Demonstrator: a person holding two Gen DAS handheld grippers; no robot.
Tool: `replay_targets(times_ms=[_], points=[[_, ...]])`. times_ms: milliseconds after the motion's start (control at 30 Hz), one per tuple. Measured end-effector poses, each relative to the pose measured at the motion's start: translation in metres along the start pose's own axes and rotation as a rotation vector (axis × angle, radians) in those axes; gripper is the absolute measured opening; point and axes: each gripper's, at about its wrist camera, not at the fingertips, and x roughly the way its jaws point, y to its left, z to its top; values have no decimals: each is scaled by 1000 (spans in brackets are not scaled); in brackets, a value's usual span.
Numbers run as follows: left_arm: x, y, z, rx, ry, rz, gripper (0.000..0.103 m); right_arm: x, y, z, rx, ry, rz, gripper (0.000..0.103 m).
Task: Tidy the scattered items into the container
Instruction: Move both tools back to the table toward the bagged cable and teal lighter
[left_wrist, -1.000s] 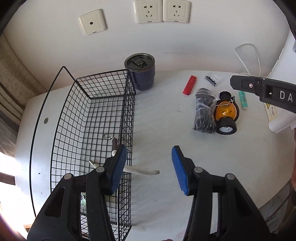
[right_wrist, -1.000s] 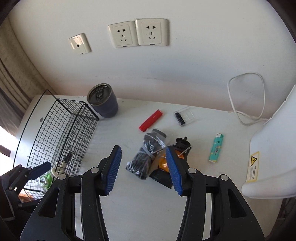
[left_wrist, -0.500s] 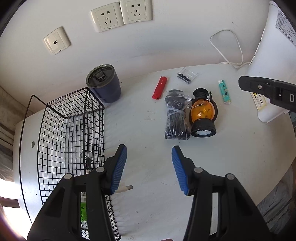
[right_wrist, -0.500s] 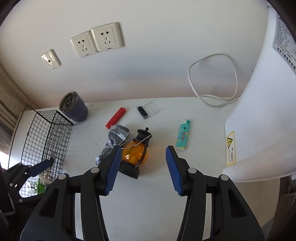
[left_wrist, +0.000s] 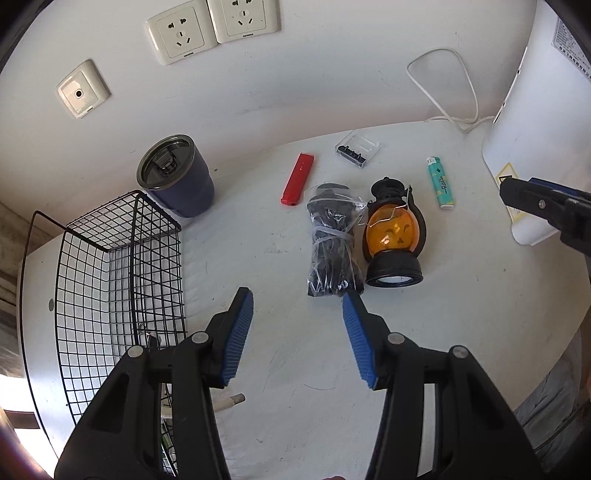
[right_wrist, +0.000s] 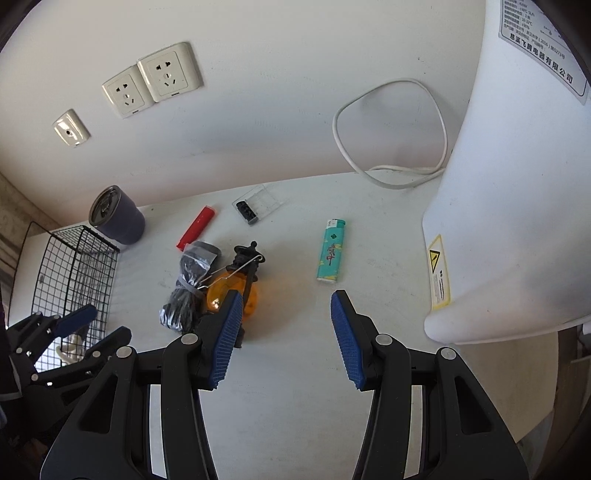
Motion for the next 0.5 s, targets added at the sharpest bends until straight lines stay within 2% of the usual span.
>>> replay_targets(times_ms=[500], points=[[50,-7,26,5,64,-11,46,40,-25,18,34,70,-2,50]])
